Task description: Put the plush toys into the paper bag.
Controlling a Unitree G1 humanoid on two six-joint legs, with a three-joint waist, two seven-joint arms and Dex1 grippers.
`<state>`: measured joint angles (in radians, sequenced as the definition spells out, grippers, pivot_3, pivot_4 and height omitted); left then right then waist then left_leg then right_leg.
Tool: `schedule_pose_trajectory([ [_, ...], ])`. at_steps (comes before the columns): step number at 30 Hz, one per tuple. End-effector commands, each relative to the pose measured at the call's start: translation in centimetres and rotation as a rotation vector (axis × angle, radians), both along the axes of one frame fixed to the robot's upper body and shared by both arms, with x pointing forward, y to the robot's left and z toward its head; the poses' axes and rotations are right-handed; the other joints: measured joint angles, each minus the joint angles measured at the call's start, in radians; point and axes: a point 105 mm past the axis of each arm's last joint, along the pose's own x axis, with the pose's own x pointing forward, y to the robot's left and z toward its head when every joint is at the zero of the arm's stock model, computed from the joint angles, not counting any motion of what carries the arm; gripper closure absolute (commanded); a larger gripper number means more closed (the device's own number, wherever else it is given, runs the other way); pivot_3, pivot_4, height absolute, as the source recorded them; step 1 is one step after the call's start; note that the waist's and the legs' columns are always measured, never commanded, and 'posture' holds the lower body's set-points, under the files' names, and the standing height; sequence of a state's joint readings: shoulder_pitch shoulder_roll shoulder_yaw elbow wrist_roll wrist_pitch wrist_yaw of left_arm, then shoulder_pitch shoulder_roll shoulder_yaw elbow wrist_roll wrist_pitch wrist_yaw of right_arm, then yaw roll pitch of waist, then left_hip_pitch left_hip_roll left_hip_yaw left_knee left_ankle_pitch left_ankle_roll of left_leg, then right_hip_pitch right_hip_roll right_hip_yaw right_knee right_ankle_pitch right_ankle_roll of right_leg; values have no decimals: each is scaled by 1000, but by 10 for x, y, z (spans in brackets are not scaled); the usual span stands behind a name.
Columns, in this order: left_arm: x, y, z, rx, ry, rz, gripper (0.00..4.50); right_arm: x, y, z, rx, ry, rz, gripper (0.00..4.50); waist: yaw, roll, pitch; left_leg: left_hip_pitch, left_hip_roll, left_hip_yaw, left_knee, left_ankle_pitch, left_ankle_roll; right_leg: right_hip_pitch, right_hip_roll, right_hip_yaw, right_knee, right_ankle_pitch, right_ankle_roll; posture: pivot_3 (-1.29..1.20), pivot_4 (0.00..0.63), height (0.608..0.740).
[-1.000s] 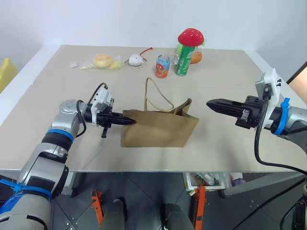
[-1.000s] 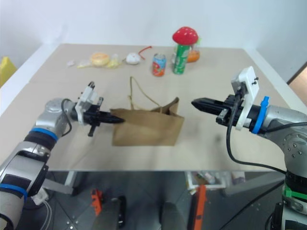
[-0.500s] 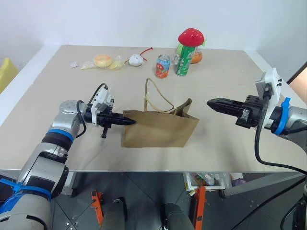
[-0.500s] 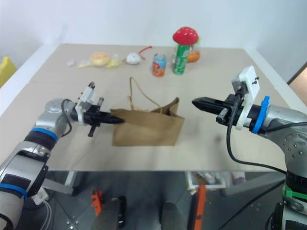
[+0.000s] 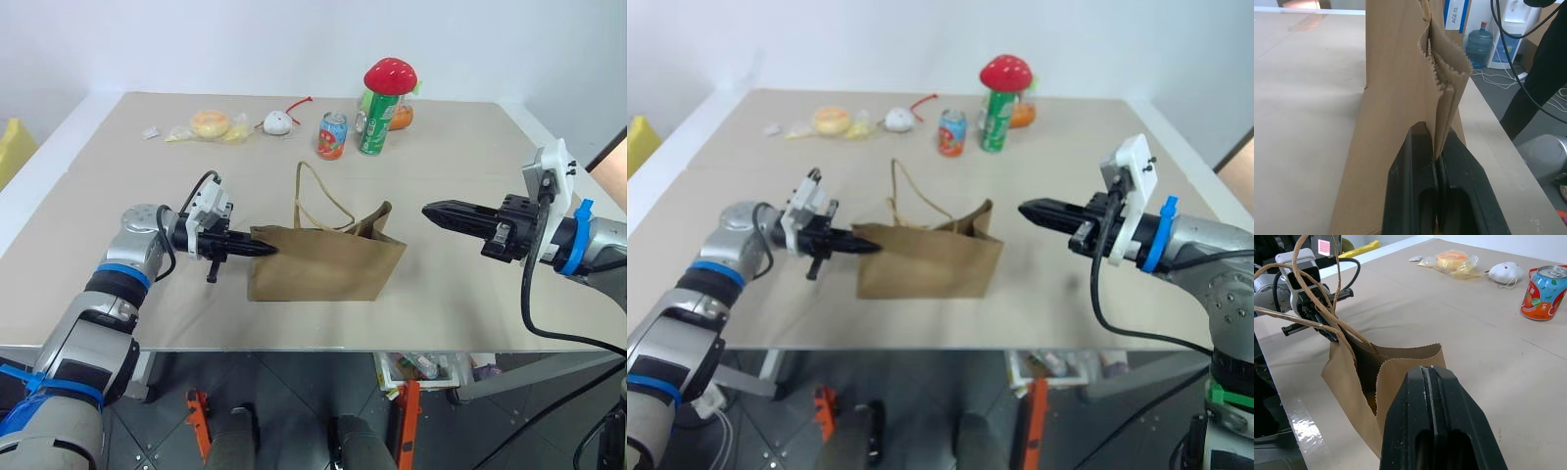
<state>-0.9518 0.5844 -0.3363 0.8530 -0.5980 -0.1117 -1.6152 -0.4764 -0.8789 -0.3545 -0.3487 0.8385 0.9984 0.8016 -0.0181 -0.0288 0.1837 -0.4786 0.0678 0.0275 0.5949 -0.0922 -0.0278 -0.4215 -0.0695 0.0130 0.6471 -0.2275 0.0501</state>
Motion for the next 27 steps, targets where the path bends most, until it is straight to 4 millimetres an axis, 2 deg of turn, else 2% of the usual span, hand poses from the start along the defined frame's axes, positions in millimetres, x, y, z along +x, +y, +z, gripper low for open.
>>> schedule_pose_trajectory([
  [1, 2, 1, 16, -15, -56, -1, 4471, -5, -1, 11, -17, -53, 2, 4500, 0, 0, 0, 0, 0, 0, 0, 0, 0, 0, 0, 0, 0, 0, 0, 0, 150, 740],
  [8, 2, 1, 16, -15, -56, -1, 4471, -5, -1, 11, -17, -53, 2, 4500, 0, 0, 0, 0, 0, 0, 0, 0, 0, 0, 0, 0, 0, 0, 0, 0, 150, 740],
  [9, -3, 1, 17, -93, -22, 17, 3932, -1, 2, 8, -18, -42, 14, 4500, 0, 0, 0, 0, 0, 0, 0, 0, 0, 0, 0, 0, 0, 0, 0, 0, 150, 740],
  [12, -14, 2, 19, -204, 36, 47, 3932, 4, 5, 4, -23, -26, 34, 4500, -7, 1, 0, 1, 0, 1, 0, 0, 0, 0, 0, 2, 0, 0, 0, 0, 150, 740],
  [17, -20, 2, 20, -214, 62, 70, 3932, 6, 7, 2, -27, -26, 42, 4500, 0, 0, 0, 1, 0, 0, 0, 0, 1, 0, 2, 2, 2, 0, 0, 0, 150, 740],
  [20, -21, 2, 22, -228, 91, 76, 3092, 7, 8, 2, -28, -26, 48, 4500, 0, 0, 0, 1, 0, 0, 3, 0, 1, 1, 1, 2, 2, 1, 0, 0, 150, 740],
  [24, -21, 3, 24, -232, 109, 79, 1146, 7, 8, 3, -28, -29, 54, 4500, 0, 0, 0, 1, 0, 0, 4, 0, 0, 2, 1, 2, 2, 2, 0, 0, 150, 740],
  [26, -21, 5, 23, -224, 92, 85, 308, 8, 9, 4, -28, -30, 57, 4500, 0, 0, 0, 1, 0, 0, 4, 0, 0, 2, 1, 2, 2, 2, 0, 0, 150, 740],
  [27, -20, 5, 23, -221, 89, 88, 50, 8, 9, 4, -29, -31, 58, 4500, 0, 0, 0, 1, 0, 0, 4, 0, 0, 1, 1, 2, 2, 2, 0, 0, 150, 740],
])
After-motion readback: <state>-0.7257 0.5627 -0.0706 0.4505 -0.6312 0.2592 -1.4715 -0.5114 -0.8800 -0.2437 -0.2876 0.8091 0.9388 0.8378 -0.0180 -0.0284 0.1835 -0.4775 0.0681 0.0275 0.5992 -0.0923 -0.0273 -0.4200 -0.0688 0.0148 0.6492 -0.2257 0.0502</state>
